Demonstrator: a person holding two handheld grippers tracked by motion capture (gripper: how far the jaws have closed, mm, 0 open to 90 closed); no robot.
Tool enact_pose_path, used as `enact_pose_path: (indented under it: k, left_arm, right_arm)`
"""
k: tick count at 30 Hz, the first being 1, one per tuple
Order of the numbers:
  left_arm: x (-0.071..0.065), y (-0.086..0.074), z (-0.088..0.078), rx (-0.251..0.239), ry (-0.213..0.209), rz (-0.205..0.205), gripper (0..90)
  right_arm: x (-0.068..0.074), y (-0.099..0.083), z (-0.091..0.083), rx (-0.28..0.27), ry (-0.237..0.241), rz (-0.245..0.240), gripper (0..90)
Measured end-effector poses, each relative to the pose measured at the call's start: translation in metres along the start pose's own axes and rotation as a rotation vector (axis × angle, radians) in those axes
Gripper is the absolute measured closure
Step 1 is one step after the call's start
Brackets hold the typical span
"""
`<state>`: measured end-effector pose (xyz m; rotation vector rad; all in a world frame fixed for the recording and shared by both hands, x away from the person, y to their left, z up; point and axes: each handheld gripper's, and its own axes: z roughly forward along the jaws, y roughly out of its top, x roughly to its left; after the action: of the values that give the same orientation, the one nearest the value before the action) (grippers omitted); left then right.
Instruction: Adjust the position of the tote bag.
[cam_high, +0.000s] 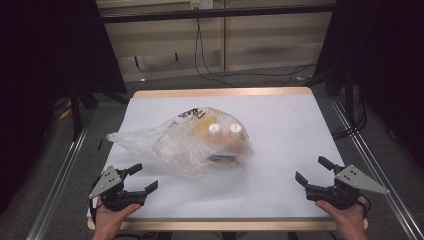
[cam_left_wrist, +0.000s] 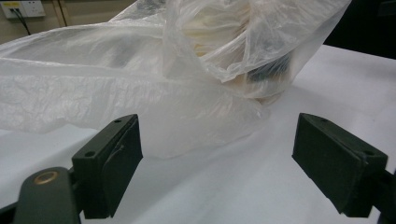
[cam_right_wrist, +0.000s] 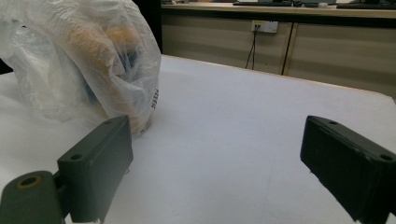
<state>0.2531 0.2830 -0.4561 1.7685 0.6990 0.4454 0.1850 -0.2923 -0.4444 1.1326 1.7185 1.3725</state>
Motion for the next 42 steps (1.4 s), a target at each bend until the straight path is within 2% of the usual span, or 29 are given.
enact_pose_path:
  k: [1,4,7,10,12,13,16,18,19,20,22,23,25,26,28,30,33,34,35,36,37,40,42]
  left_arm:
    - [0.0,0.0,0.0,0.014,-0.003,0.004,15.3]
    - [-0.001,0.001,0.0,0.006,-0.001,0.001,15.5]
    - [0.0,0.001,0.0,0.02,0.0,0.01,15.8]
    - [0.0,0.002,0.001,0.021,-0.003,0.003,16.6]
    - [-0.001,0.002,0.001,0.025,-0.009,0.004,18.7]
    - [-0.001,0.003,0.0,0.025,-0.011,0.017,20.4]
    - [-0.002,0.003,0.0,0.03,-0.019,0.005,23.6]
    - [-0.003,0.003,-0.001,0.024,-0.028,0.016,25.5]
    - [-0.004,0.004,-0.002,0.024,-0.032,0.024,26.7]
    - [-0.005,0.004,-0.003,0.021,-0.037,0.012,28.5]
    - [-0.005,0.005,-0.004,0.021,-0.045,0.026,30.4]
    - [-0.006,0.005,-0.004,0.016,-0.051,0.004,32.3]
    - [-0.004,0.007,-0.005,0.026,-0.056,0.032,33.9]
    - [-0.005,0.007,-0.004,0.02,-0.065,0.016,35.0]
    - [-0.005,0.01,-0.003,0.024,-0.071,0.021,35.5]
    - [-0.004,0.012,-0.002,0.015,-0.09,0.005,39.1]
    - [-0.003,0.016,-0.002,0.026,-0.092,0.009,41.6]
    - [-0.001,0.019,-0.001,0.019,-0.099,-0.008,42.0]
    - [-0.001,0.019,-0.001,0.019,-0.099,-0.008,42.1]
    - [0.001,0.022,-0.001,0.012,-0.083,-0.012,42.2]
    - [0.003,0.024,0.0,0.02,-0.083,0.0,42.4]
    - [0.008,0.029,0.002,0.039,-0.097,-0.018,44.9]
    - [0.011,0.032,0.003,0.055,-0.116,-0.015,48.4]
  right_arm:
    - [0.001,0.0,0.001,0.0,0.003,0.001,8.8]
    - [0.002,-0.001,0.002,0.006,0.01,-0.005,9.1]
    - [0.002,0.0,0.002,0.008,0.021,-0.004,11.1]
    - [0.001,-0.001,0.002,0.012,0.029,0.014,13.4]
    - [0.0,-0.001,0.002,0.007,0.051,0.016,16.2]
    - [-0.001,-0.001,0.002,0.007,0.05,0.019,16.2]
    - [-0.001,-0.001,0.004,0.017,0.07,0.021,17.6]
    - [0.001,0.0,0.005,0.024,0.081,0.023,18.6]
    - [0.002,0.0,0.005,0.03,0.092,0.014,19.6]
    - [0.003,0.0,0.005,0.032,0.098,0.007,20.4]
    - [0.005,0.001,0.006,0.037,0.114,0.006,21.3]
    - [0.006,0.001,0.006,0.043,0.121,0.003,21.5]
    - [0.007,0.002,0.007,0.051,0.13,0.0,22.3]
    - [0.007,0.002,0.008,0.054,0.133,-0.005,22.7]
    - [0.008,0.002,0.009,0.06,0.138,-0.004,23.1]
    - [0.008,0.002,0.009,0.067,0.142,-0.001,23.5]
    - [0.008,0.002,0.009,0.069,0.148,-0.001,23.4]
    - [0.008,0.002,0.011,0.082,0.159,-0.011,22.2]
    - [0.008,0.002,0.011,0.082,0.159,-0.011,22.2]
    - [0.009,0.002,0.013,0.09,0.163,-0.006,22.0]
    - [0.009,0.002,0.014,0.09,0.165,-0.002,22.0]
    - [0.009,0.001,0.015,0.101,0.17,-0.003,21.9]
    - [0.009,0.001,0.015,0.101,0.174,-0.008,21.9]
